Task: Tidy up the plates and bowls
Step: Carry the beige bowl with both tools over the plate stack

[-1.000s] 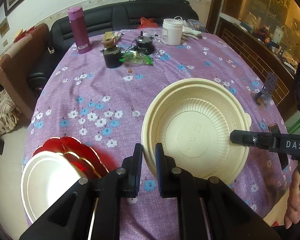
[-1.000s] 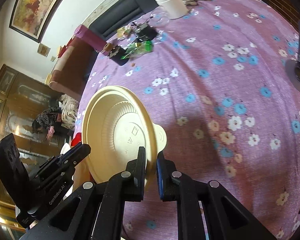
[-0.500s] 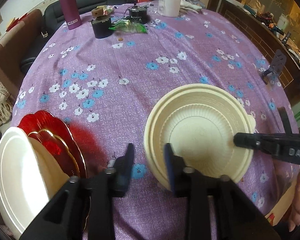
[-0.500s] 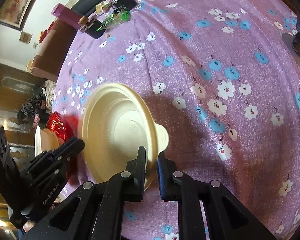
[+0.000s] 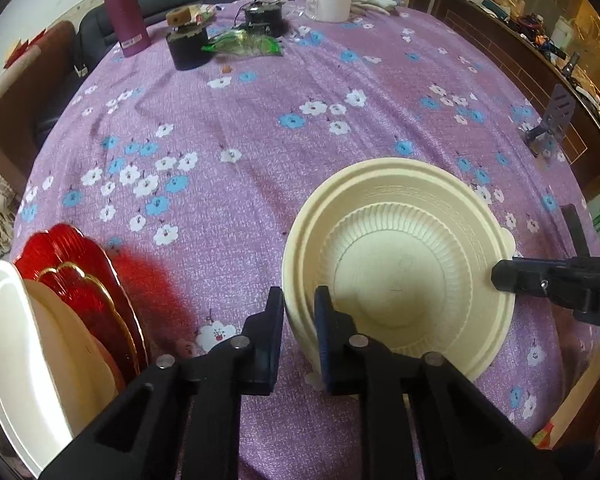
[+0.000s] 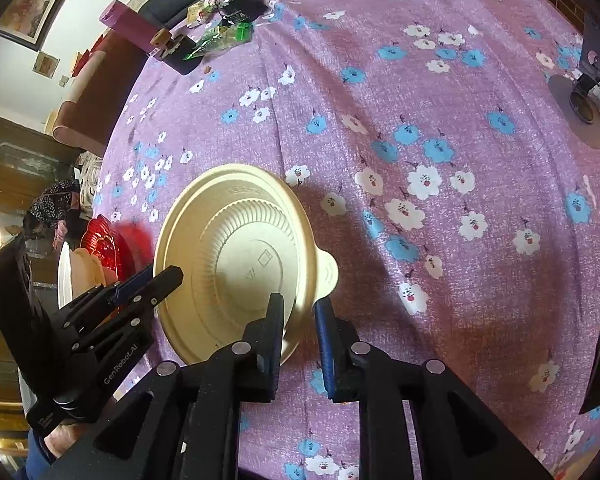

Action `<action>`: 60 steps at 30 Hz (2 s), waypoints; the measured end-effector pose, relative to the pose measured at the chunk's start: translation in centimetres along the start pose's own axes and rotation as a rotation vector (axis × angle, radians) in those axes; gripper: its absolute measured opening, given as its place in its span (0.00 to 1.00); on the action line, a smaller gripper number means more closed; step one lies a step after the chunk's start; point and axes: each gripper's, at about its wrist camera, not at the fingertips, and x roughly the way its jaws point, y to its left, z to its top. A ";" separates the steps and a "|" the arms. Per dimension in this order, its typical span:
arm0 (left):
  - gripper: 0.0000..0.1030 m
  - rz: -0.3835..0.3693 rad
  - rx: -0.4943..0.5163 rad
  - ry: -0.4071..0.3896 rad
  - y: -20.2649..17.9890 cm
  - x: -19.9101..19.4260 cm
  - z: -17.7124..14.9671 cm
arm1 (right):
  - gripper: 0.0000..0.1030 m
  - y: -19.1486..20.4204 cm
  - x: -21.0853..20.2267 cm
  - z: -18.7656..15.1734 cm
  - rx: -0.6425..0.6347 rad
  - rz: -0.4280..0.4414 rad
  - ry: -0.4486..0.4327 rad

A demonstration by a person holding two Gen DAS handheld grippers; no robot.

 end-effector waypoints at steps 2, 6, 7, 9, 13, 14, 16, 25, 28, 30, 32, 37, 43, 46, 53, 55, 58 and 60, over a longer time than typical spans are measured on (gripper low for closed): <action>0.15 0.009 0.005 -0.015 -0.1 -0.4 0.2 | 0.17 0.2 -0.1 -0.1 -0.021 -0.017 -0.010; 0.14 0.018 0.008 -0.049 -0.1 -1.5 0.5 | 0.15 0.8 -0.6 0.0 -0.049 -0.030 -0.041; 0.14 0.025 0.013 -0.062 -0.1 -1.9 0.6 | 0.15 0.9 -0.8 0.1 -0.052 -0.030 -0.048; 0.14 0.035 0.014 -0.089 -0.1 -2.8 0.8 | 0.15 1.3 -1.1 0.4 -0.065 -0.029 -0.061; 0.14 0.049 0.011 -0.131 0.2 -4.2 0.9 | 0.15 2.4 -1.9 0.5 -0.107 -0.044 -0.088; 0.14 0.050 0.011 -0.140 0.4 -4.4 0.9 | 0.15 2.7 -2.0 0.6 -0.117 -0.049 -0.096; 0.14 0.052 0.005 -0.149 0.5 -4.7 0.8 | 0.15 3.6 -2.4 0.6 -0.145 -0.068 -0.113; 0.15 0.061 -0.017 -0.155 1.1 -4.8 0.6 | 0.15 5.3 -2.8 0.4 -0.221 -0.112 -0.148; 0.15 0.063 -0.019 -0.158 1.2 -4.8 0.6 | 0.15 5.4 -2.8 0.5 -0.225 -0.115 -0.151; 0.15 0.064 -0.021 -0.157 1.2 -4.8 0.6 | 0.15 5.5 -2.8 0.6 -0.230 -0.117 -0.153; 0.15 0.066 -0.022 -0.157 1.3 -4.8 0.7 | 0.15 5.6 -2.7 0.7 -0.233 -0.116 -0.151; 0.15 0.071 -0.030 -0.167 1.5 -5.2 0.7 | 0.15 6.0 -2.7 0.9 -0.249 -0.122 -0.153; 0.15 0.083 -0.057 -0.190 2.5 -6.1 0.5 | 0.15 7.6 -3.2 1.2 -0.307 -0.139 -0.181; 0.16 0.091 -0.070 -0.199 3.0 -6.6 0.2 | 0.15 8.5 -3.4 1.2 -0.341 -0.148 -0.195; 0.16 0.107 -0.100 -0.222 4.1 -8.0 -0.5 | 0.15 10.4 -3.7 0.9 -0.402 -0.152 -0.216; 0.16 0.110 -0.109 -0.228 4.4 -8.4 -0.7 | 0.15 11.0 -3.9 0.8 -0.417 -0.151 -0.221; 0.16 0.117 -0.123 -0.240 4.9 -9.0 -1.1 | 0.15 11.9 -4.1 0.6 -0.441 -0.150 -0.229; 0.16 0.123 -0.132 -0.247 5.3 -9.4 -1.3 | 0.15 12.6 -4.3 0.5 -0.458 -0.150 -0.237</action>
